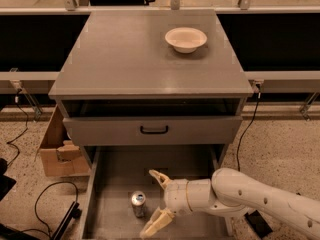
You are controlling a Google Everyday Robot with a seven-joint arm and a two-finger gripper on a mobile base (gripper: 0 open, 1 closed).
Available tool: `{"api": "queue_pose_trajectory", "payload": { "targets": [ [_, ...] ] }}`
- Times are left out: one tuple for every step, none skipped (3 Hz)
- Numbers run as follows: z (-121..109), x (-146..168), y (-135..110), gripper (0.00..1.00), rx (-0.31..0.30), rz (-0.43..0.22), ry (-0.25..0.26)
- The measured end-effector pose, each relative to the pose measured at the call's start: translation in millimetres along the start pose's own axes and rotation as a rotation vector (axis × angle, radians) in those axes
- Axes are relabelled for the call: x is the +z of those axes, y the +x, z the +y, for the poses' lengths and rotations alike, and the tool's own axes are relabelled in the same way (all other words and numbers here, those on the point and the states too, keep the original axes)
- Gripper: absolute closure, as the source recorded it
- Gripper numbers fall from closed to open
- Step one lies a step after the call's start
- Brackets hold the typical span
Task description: Place redbull can into middle drawer
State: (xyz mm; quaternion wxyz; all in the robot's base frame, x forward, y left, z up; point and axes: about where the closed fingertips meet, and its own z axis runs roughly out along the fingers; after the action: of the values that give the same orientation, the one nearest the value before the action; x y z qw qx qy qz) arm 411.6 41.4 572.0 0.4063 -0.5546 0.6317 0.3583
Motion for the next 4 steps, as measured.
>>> {"api": "queue_pose_trajectory", "payload": {
  "targets": [
    [0.0,0.0,0.0,0.0,0.0,0.0,0.0],
    [-4.1,-12.8,-17.4,0.0,-0.04,0.056,0.003],
    [-15.6,-41.4,-46.9,0.0,-0.081,0.222,-0.054],
    [-19.5,-79.0,-61.1,0.0,-0.108,0.449,-0.108]
  ]
}}
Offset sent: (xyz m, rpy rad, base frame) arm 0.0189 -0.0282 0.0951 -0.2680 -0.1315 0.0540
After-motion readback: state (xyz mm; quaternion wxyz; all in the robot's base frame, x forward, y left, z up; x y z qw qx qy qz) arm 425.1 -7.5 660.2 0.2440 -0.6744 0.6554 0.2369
